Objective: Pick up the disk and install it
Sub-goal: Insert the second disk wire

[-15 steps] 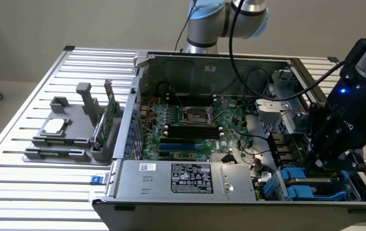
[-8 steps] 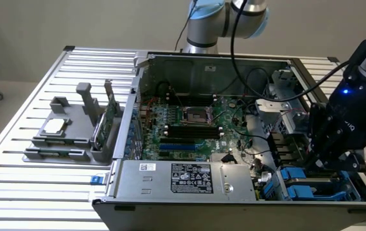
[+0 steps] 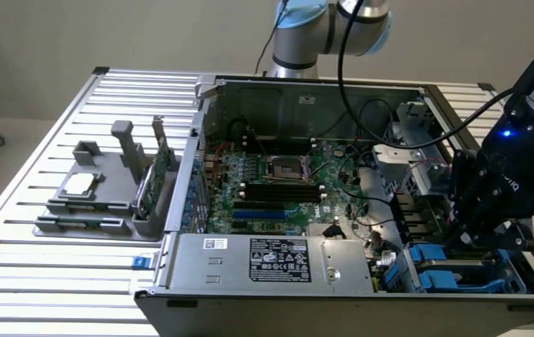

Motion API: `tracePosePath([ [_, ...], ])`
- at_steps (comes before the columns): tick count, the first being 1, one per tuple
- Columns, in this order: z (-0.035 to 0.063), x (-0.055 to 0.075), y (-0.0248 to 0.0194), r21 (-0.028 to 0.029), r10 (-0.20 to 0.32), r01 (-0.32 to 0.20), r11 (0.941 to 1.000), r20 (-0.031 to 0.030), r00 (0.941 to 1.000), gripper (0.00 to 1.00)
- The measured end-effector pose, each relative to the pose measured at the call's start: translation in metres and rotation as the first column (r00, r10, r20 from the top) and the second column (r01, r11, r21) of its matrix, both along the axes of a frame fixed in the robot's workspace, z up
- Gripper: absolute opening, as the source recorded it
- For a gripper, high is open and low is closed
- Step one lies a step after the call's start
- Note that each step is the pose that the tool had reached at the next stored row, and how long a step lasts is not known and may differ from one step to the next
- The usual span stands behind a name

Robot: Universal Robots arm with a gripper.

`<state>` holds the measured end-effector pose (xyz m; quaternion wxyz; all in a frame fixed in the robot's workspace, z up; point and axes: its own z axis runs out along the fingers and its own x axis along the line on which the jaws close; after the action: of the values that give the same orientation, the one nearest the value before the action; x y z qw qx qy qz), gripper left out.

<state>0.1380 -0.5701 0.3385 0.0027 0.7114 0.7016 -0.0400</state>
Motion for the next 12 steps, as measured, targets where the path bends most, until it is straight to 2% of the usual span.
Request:
tracePosePath([
  [9, 0.0026, 0.0, 0.0, 0.0002, 0.0, 0.0, 1.0, -0.001, 1.0, 0.16],
  [12, 0.0028, 0.0001, 0.0, -0.0003, -0.002, 0.002, 1.0, -0.0041, 1.0, 0.16],
])
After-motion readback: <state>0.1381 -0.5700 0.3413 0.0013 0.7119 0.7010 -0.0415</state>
